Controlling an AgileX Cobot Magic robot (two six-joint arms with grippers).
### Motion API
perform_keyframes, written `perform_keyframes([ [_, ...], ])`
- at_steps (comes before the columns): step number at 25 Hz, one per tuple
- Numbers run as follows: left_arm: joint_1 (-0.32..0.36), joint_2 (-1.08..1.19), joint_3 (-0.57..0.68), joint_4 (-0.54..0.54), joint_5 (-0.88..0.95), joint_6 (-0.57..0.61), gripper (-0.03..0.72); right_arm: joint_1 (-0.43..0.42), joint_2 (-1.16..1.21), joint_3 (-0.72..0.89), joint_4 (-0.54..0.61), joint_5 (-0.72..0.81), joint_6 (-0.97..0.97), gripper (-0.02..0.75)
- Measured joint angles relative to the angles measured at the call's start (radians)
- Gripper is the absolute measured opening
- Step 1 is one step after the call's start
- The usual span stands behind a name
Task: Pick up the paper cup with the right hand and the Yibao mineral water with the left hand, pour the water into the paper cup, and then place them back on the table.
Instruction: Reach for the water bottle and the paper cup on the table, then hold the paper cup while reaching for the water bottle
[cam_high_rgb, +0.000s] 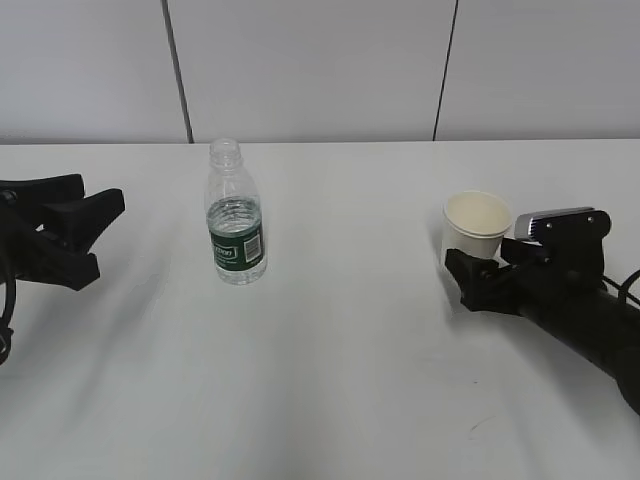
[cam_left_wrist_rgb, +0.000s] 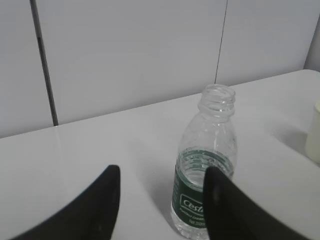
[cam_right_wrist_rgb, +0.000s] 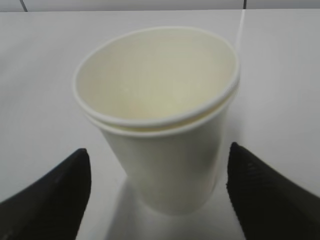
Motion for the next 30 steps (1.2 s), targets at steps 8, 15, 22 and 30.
perform_keyframes([
  [8, 0.0, 0.0, 0.0, 0.002, -0.001, 0.0, 0.343, 0.0, 0.043, -0.061, -0.015, 0.0, 0.0, 0.662],
  [15, 0.0, 0.0, 0.0, 0.003, -0.002, 0.0, 0.343, 0.0, 0.065, -0.095, -0.019, 0.0, 0.0, 0.662],
  [22, 0.0, 0.0, 0.0, 0.006, -0.003, 0.0, 0.343, 0.0, 0.076, -0.115, -0.019, 0.0, 0.0, 0.659],
  [30, 0.0, 0.0, 0.0, 0.022, -0.003, 0.0, 0.343, 0.0, 0.076, -0.115, -0.019, 0.0, 0.0, 0.575],
])
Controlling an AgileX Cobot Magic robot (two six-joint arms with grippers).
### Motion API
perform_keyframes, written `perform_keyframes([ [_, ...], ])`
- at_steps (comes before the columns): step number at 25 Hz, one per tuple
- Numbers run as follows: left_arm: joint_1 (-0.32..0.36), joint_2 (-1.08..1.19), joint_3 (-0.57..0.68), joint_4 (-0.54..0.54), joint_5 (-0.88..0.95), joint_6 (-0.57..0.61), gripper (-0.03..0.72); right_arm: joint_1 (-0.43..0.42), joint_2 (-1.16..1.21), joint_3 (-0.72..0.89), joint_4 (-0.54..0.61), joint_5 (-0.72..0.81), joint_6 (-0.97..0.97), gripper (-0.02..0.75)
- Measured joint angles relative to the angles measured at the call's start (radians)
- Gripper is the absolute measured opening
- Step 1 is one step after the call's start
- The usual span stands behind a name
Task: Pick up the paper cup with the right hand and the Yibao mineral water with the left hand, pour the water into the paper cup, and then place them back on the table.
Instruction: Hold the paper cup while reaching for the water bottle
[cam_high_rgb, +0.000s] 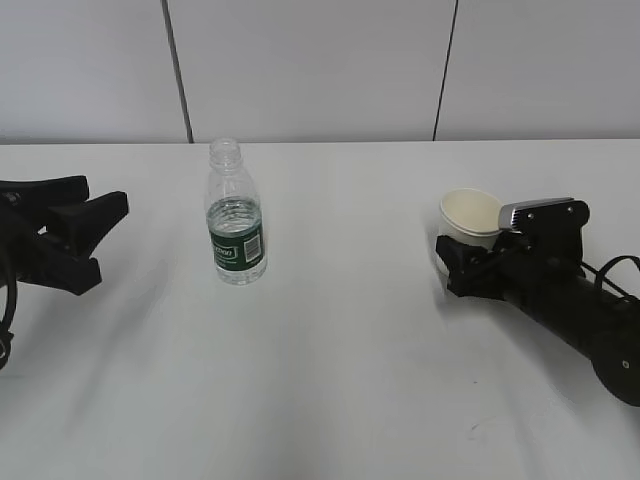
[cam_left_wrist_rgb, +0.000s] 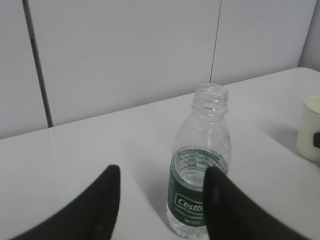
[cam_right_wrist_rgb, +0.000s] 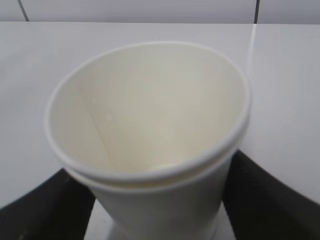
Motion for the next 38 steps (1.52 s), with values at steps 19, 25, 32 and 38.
perform_keyframes([
  [19, 0.0, 0.09, -0.001, 0.057, -0.071, -0.023, 0.389, 0.0, 0.0, 0.0, -0.043, -0.002, 0.0, 0.554],
  [25, 0.0, 0.188, -0.018, 0.069, -0.098, -0.024, 0.588, 0.0, 0.0, 0.0, -0.116, -0.003, 0.0, 0.554],
  [32, -0.031, 0.264, -0.095, 0.127, -0.098, -0.027, 0.607, 0.0, 0.0, 0.0, -0.216, -0.005, 0.0, 0.554],
  [38, -0.095, 0.323, -0.168, 0.097, -0.097, -0.029, 0.606, 0.0, 0.0, -0.002, -0.271, -0.007, 0.0, 0.554],
])
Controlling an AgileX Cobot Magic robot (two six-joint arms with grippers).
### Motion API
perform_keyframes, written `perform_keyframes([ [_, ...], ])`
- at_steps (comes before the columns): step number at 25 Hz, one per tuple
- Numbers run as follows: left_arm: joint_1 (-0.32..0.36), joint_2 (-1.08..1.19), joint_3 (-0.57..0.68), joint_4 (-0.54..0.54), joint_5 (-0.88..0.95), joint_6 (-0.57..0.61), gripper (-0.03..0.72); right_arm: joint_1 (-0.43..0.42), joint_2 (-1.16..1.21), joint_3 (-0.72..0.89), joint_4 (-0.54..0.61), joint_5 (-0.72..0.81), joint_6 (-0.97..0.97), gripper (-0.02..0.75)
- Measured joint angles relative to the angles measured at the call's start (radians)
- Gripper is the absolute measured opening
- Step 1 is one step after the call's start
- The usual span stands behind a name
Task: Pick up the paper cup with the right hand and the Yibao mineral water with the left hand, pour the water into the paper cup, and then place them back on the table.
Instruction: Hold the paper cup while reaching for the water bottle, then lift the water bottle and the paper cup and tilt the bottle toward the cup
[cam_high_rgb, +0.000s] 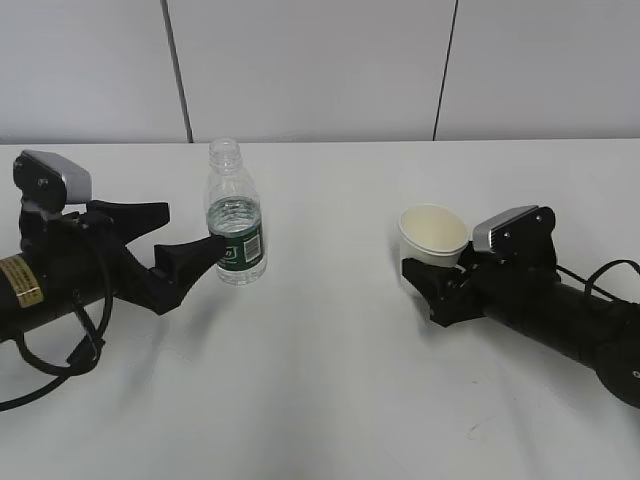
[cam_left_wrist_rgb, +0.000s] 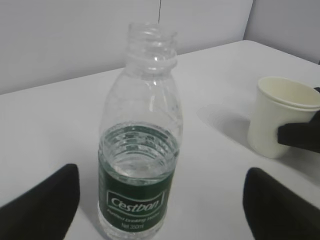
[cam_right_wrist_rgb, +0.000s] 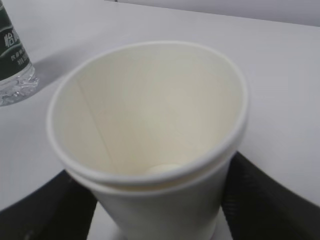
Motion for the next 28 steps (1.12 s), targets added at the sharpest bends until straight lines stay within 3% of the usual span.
perform_keyframes([
  [28, -0.089, 0.33, -0.325, -0.127, -0.001, 0.002, 0.596, 0.0, 0.0, -0.003, -0.036, 0.0, 0.0, 0.554],
])
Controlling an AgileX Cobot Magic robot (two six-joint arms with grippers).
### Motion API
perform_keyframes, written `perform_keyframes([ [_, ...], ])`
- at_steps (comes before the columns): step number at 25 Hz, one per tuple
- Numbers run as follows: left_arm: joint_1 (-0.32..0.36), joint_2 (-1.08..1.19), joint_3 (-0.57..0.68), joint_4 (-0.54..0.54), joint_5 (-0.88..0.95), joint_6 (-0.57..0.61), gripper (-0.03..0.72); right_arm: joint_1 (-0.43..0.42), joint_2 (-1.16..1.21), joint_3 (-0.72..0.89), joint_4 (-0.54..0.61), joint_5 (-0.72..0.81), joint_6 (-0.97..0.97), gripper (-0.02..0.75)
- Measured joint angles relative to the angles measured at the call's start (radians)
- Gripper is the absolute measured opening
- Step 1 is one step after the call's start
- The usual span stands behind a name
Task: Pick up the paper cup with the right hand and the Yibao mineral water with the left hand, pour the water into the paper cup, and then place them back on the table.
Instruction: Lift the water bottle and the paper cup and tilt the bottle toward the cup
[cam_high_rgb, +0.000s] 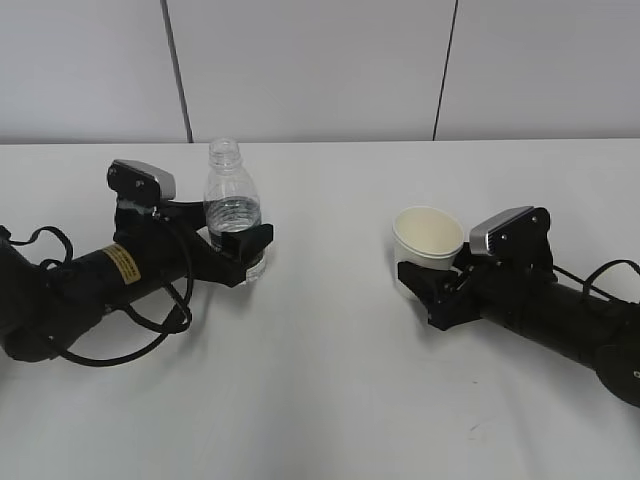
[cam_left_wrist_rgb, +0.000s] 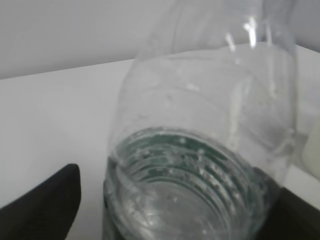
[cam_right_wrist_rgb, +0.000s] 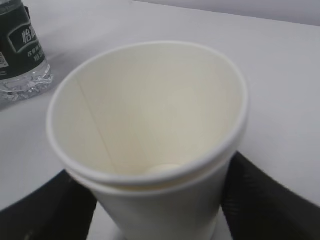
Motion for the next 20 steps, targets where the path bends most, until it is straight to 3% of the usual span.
perform_keyframes([
  [7, 0.0, 0.003, -0.005, -0.021, 0.0, 0.0, 0.585, 0.0, 0.0, 0.0, -0.002, 0.0, 0.0, 0.554],
  [13, -0.001, 0.003, -0.005, -0.022, -0.003, 0.0, 0.451, 0.0, 0.0, 0.0, -0.004, 0.0, 0.0, 0.554],
  [20, -0.001, 0.003, -0.005, -0.027, 0.0, 0.001, 0.417, 0.0, 0.0, 0.0, -0.011, 0.0, 0.0, 0.554],
])
